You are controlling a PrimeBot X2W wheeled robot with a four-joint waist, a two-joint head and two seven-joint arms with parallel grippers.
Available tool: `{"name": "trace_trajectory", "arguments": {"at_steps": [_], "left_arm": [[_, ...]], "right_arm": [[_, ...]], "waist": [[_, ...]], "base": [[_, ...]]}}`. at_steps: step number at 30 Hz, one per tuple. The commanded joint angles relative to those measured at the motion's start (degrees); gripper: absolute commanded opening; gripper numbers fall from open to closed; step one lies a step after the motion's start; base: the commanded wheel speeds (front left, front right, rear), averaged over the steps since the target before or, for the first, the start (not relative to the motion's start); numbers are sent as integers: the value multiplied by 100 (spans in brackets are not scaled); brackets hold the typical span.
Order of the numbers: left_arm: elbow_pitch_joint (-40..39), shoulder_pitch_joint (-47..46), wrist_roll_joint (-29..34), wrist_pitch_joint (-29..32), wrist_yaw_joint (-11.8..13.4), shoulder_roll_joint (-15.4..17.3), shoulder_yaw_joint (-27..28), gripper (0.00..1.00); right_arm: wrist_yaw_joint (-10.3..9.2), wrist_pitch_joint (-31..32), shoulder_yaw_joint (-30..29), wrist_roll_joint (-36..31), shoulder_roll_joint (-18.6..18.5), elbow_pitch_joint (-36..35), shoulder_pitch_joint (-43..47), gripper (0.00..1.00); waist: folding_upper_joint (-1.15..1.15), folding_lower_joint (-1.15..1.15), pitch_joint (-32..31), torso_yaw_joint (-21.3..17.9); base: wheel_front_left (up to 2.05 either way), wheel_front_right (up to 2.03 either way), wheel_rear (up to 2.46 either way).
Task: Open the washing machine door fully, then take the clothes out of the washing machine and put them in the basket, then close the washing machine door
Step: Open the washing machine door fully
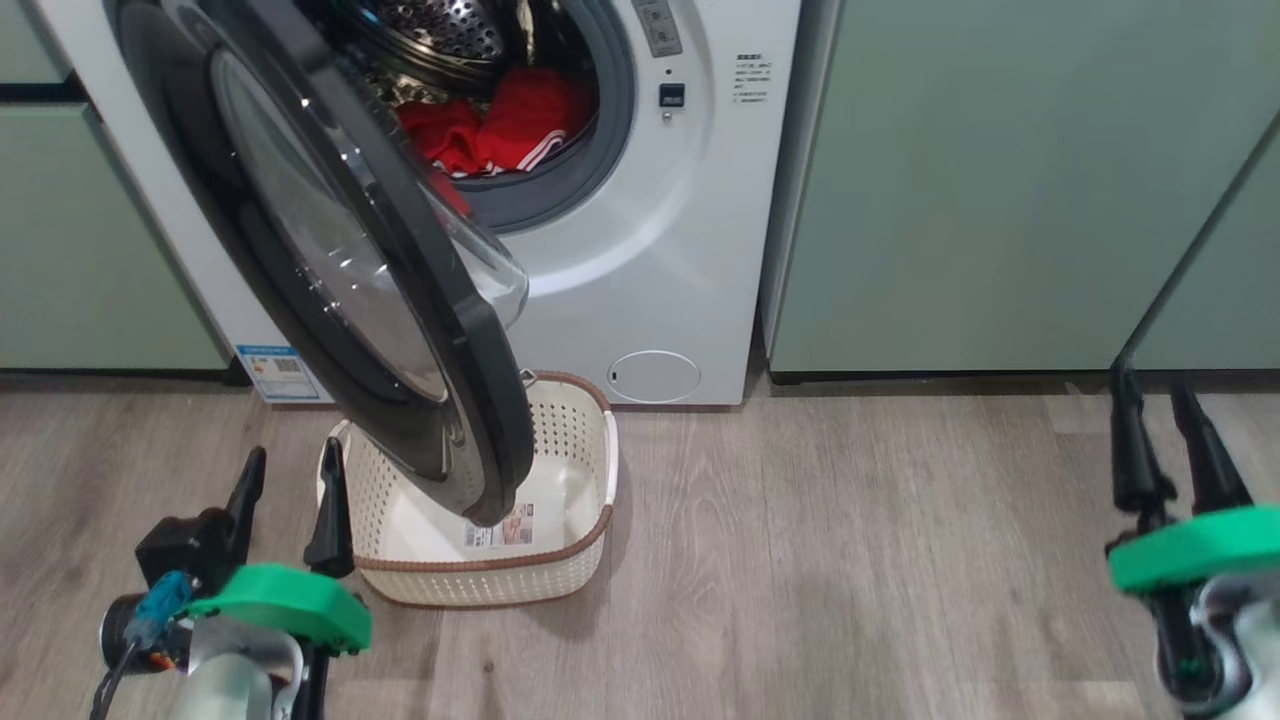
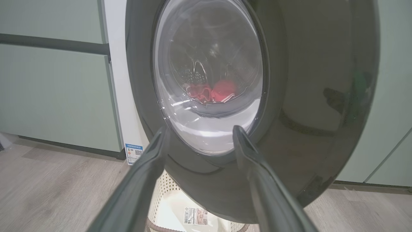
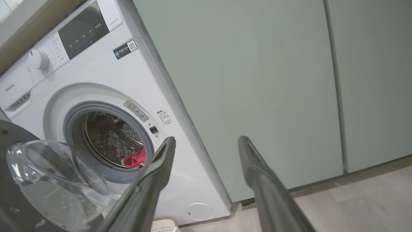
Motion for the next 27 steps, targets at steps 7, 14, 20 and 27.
{"name": "trace_trajectory", "arguments": {"at_steps": [7, 14, 20, 27], "left_arm": [[-159, -216, 7, -38, -34, 80, 128, 100], [-101, -191, -8, -38, -35, 71, 83, 100], [-91, -185, -39, -38, -35, 71, 32, 100], [-89, -176, -45, -38, -35, 81, -5, 100]], "right_arm": [[42, -56, -375, -1435, 261, -337, 358, 100], [42, -56, -502, -2095, 412, -286, 600, 100], [42, -56, -575, -2273, 498, -300, 658, 100], [42, -56, -584, -2369, 519, -311, 666, 100]], "waist": [[0, 0, 29, -30], [0, 0, 51, 5], [0, 0, 72, 38], [0, 0, 76, 80]], "base": [[0, 0, 0], [0, 0, 0], [0, 0, 0], [0, 0, 0]]}}
